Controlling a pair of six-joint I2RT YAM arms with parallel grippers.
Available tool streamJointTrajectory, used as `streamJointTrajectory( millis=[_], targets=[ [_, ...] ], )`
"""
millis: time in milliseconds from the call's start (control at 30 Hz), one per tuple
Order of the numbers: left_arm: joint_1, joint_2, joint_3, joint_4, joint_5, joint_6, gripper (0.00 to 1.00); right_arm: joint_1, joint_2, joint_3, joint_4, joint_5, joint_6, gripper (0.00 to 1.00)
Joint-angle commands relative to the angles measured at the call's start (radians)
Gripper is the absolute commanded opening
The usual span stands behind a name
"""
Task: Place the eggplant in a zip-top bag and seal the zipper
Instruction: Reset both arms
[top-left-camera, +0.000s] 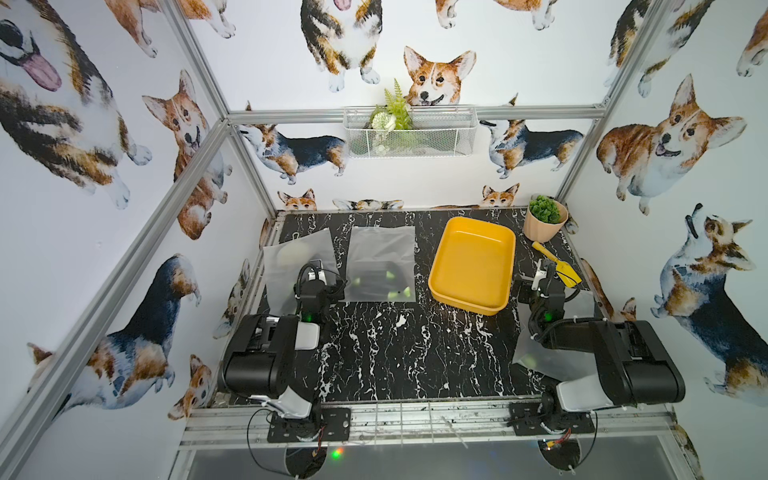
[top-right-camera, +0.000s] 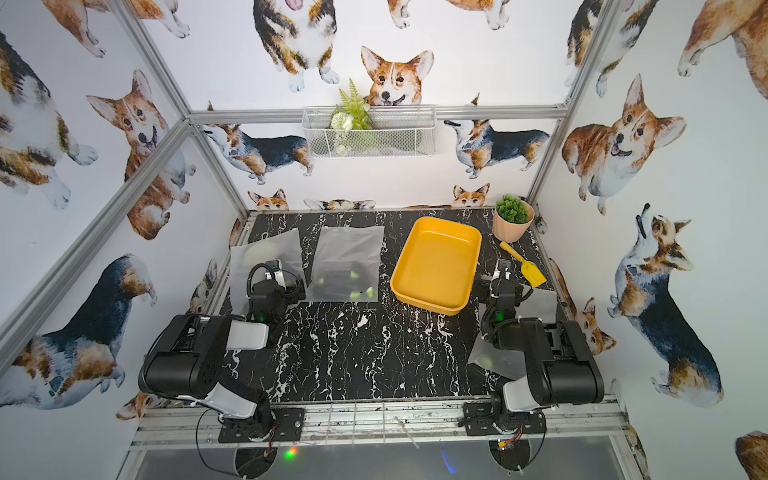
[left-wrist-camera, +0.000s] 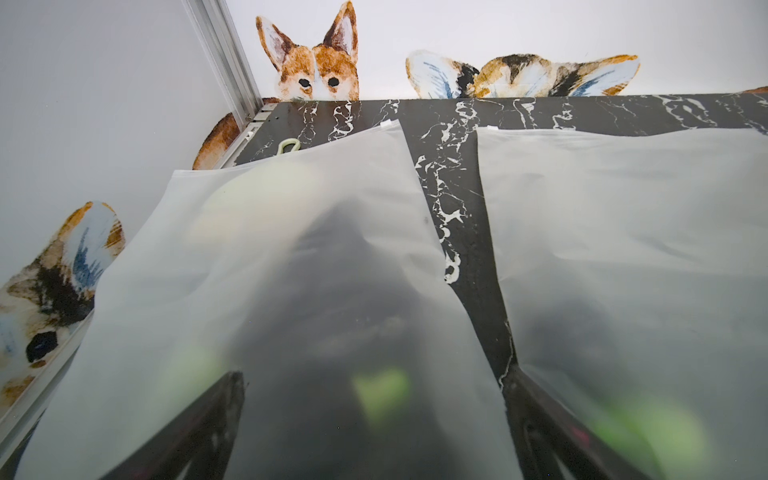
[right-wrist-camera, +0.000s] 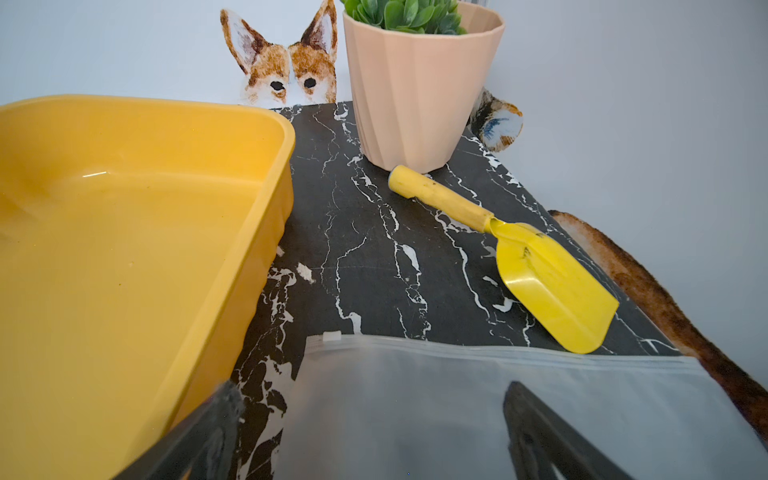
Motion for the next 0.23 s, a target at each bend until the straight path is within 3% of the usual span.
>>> streamJointTrajectory(
  millis=[0, 200],
  targets=[
    [0.001, 0.002, 0.005, 0.041, -0.009, 0.010, 0.99, 0.001, 0.007, 0.001, 0.041, -0.003, 0.009, 1.00],
    [-0.001, 0.002, 0.005, 0.042, -0.010, 0.012, 1.00, -0.010, -0.002, 0.005, 0.019, -0.023, 0.014, 1.00]
  ],
)
